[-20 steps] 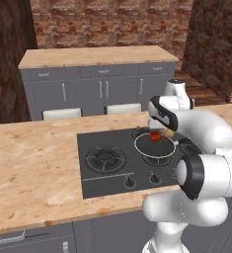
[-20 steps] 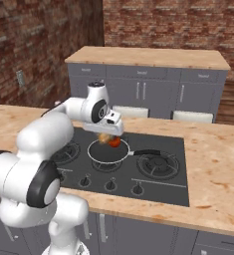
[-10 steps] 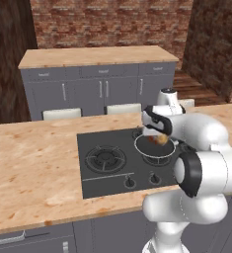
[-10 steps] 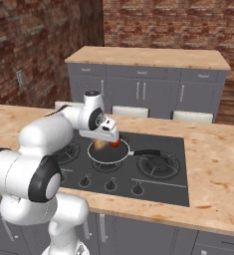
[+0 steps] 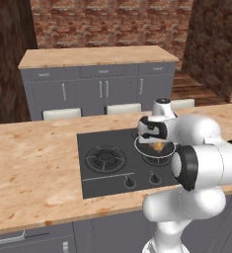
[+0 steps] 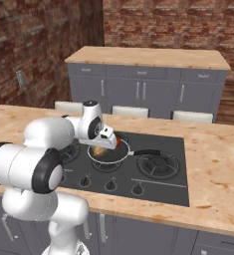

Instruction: Place the pan on the front center burner on the stove. Then place the tomato and the onion in the pan and turn on the front center burner.

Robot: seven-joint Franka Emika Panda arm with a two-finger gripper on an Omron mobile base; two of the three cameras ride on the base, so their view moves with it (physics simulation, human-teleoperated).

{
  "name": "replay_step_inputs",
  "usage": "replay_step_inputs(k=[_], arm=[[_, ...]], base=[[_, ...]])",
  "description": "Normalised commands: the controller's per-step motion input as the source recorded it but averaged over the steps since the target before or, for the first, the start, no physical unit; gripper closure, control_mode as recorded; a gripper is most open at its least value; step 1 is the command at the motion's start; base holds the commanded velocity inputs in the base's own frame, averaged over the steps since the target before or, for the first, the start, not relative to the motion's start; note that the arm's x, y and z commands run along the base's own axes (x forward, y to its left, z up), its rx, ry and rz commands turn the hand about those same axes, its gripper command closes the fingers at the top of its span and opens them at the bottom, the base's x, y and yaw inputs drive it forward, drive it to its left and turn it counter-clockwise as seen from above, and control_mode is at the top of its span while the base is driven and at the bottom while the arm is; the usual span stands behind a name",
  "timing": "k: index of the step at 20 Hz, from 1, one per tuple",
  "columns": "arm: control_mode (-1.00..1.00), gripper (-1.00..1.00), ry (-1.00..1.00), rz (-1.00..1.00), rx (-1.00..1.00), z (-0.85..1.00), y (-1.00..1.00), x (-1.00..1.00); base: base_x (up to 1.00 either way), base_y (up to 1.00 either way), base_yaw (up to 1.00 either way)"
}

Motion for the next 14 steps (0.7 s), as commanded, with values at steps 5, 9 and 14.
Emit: replay_step_inputs(k=[5,9,14], arm=[[-1.0,1.0,-0.01,0.0,0.0,-0.12,0.0,0.47],[-1.0,1.0,0.0,0.0,0.0,-0.15,0.0,0.46],[-1.0,1.0,0.0,0.0,0.0,-0.12,0.0,0.18]], base=[[0.0,0.0,0.0],[0.0,0.0,0.0],[0.0,0.0,0.0]])
